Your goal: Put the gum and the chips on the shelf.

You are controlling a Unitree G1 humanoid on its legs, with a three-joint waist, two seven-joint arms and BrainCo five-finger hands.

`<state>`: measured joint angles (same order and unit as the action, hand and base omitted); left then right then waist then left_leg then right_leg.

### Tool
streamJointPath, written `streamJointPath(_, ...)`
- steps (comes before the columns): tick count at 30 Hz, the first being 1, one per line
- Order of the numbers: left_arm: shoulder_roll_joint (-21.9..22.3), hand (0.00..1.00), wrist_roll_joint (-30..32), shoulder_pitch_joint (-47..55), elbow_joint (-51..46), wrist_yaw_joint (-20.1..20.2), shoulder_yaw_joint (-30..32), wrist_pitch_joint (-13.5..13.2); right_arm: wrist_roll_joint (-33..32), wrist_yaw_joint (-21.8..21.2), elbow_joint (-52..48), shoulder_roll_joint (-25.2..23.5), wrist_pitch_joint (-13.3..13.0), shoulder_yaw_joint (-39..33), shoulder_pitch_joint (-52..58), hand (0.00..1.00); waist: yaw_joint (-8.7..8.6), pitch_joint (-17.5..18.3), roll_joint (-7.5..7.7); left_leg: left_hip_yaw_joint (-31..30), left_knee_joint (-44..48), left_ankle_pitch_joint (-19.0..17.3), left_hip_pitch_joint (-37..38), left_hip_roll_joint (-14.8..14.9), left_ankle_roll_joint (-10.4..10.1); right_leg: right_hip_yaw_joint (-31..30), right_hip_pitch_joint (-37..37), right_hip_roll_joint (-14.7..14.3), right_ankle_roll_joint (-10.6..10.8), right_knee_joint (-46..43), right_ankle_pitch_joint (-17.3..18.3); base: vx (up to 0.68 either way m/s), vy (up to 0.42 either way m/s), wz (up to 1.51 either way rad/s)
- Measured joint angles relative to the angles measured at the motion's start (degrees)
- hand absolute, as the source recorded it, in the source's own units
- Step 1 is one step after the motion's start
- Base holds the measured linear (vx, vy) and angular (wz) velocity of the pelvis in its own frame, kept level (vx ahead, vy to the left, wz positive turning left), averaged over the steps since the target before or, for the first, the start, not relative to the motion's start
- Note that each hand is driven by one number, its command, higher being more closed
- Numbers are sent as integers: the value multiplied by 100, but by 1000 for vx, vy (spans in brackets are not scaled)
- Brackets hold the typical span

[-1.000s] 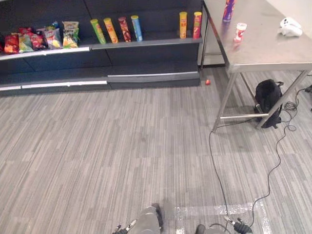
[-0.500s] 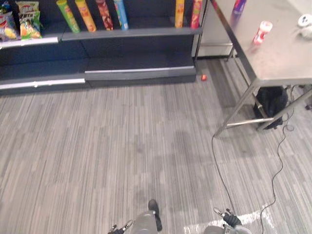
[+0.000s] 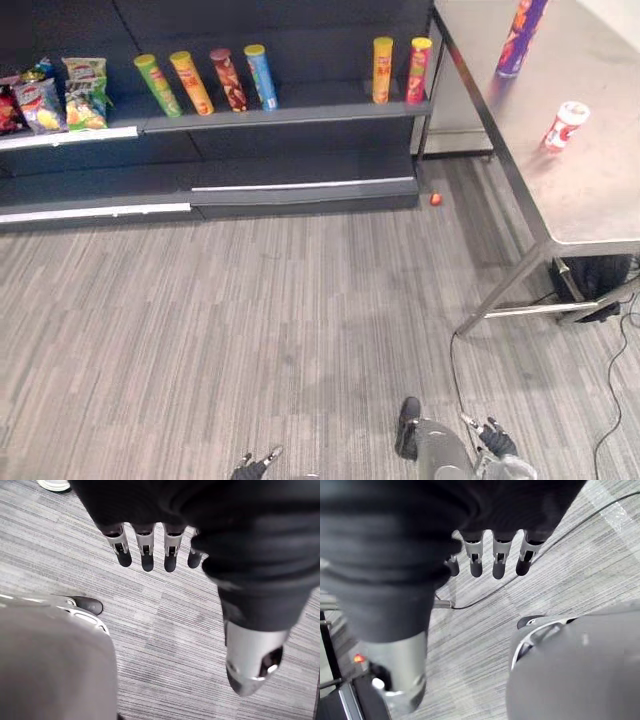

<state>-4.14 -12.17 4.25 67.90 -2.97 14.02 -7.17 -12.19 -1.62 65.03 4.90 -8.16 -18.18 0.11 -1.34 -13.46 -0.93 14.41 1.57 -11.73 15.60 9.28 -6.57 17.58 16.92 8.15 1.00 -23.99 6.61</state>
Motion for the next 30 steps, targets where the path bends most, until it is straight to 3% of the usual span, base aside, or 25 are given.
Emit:
streamJointPath(3,9,0,23,2,-8,71,124,-2,60,-7,8,-9,36,0,177,0,4,98,22,-24,36,178,145,104,-45,137,-114,1,54,-333,578,349,-186,18)
streamJointPath(5,17,0,27,3,-18,97,171,2,95,-7,17,-9,45,-12,234,0,0,115,12,-141,479,221,-2,191,-58,233,-336,-24,65,-160,636,245,-119,26)
streamJointPath(6,17,0,30,14,-57,100,174,1,98,-8,59,-11,44,-20,298,0,1,164,5,-311,1320,224,-363,287,-70,322,-605,-62,70,101,644,263,-105,38)
streamJointPath(7,19,0,62,2,-90,106,210,-1,99,-9,77,-1,47,2,354,0,-13,197,-9,-529,2258,327,-800,399,-263,418,-854,-76,90,324,627,341,-76,49)
streamJointPath(8,48,0,114,-8,-202,107,293,10,105,-13,72,35,48,81,430,0,-14,215,-46,-866,3542,753,-1389,538,-706,544,-1189,-112,52,532,595,310,-28,37)
streamJointPath(9,82,0,113,-3,-229,110,363,11,107,-13,70,58,49,127,465,0,-1,209,-36,-948,4137,927,-1655,608,-792,575,-1348,-140,43,604,603,325,29,18)
streamJointPath(11,112,0,100,13,-262,107,491,5,104,0,72,110,47,240,468,0,52,221,-78,-671,5718,625,-2441,850,-648,557,-1966,-176,47,946,645,328,71,-8)
streamJointPath(12,115,0,99,9,-272,108,559,8,104,9,67,104,46,258,460,0,55,222,-64,-534,5843,481,-2601,860,-482,536,-2137,-160,75,1064,631,317,116,-20)
streamJointPath(14,137,0,27,2,-305,101,660,-14,95,22,64,88,47,264,447,0,181,215,-37,-46,5648,29,-3107,906,-121,408,-2491,-45,156,1351,585,332,216,-32)
streamJointPath(16,128,0,-119,1,-307,85,650,-20,90,39,61,68,43,277,439,0,235,207,-7,210,4485,-67,-3381,835,60,362,-2737,128,333,1547,559,324,309,-32)
streamJointPath(17,148,0,-125,21,-300,54,630,-21,86,63,42,70,39,282,463,0,260,231,-21,211,2984,236,-3301,706,257,294,-2844,238,592,1620,627,351,411,-34)
streamJointPath(18,90,0,-174,58,-286,39,626,-25,77,138,13,35,52,299,461,0,304,233,19,245,2223,763,-3161,528,339,126,-2974,360,883,1648,721,356,409,-20)
streamJointPath(19,24,0,-185,64,-297,-2,596,-21,57,142,-9,-45,39,344,483,0,253,264,107,344,2022,790,-3077,391,347,106,-2992,452,897,1701,696,352,312,-5)
streamJointPath(20,19,0,-231,54,-403,-78,591,-85,32,143,-113,-106,25,559,465,0,269,350,281,420,1783,818,-3030,289,340,81,-2878,340,820,1750,661,350,190,-3)
streamJointPath(21,2,0,-279,45,-428,-90,596,-139,-25,141,-126,-176,-5,764,444,0,313,339,278,450,1842,738,-3044,298,326,16,-2800,141,566,1811,465,325,132,-11)
streamJointPath(23,-15,0,-334,57,-398,-111,609,-155,-45,138,-105,-340,-11,772,391,0,331,401,341,624,2112,495,-3012,326,357,-69,-2872,32,464,2046,201,256,93,-39)
streamJointPath(26,-46,0,-332,62,-167,-86,490,-151,-20,128,-54,-335,-11,693,324,0,312,470,285,585,2323,423,-2878,301,395,-577,-2978,65,482,2301,-259,154,100,-54)
streamJointPath(28,-108,0,-318,50,-55,-79,251,-145,-3,129,125,-257,-4,647,291,0,303,560,261,323,2025,411,-2700,122,382,-792,-2707,205,484,1909,-267,105,69,-55)
streamJointPath(30,-146,0,-296,58,2,-64,17,-141,-5,124,171,-168,2,543,244,0,316,597,171,386,1239,260,-2260,-6,343,-1097,-1953,318,517,623,-242,64,98,-67)
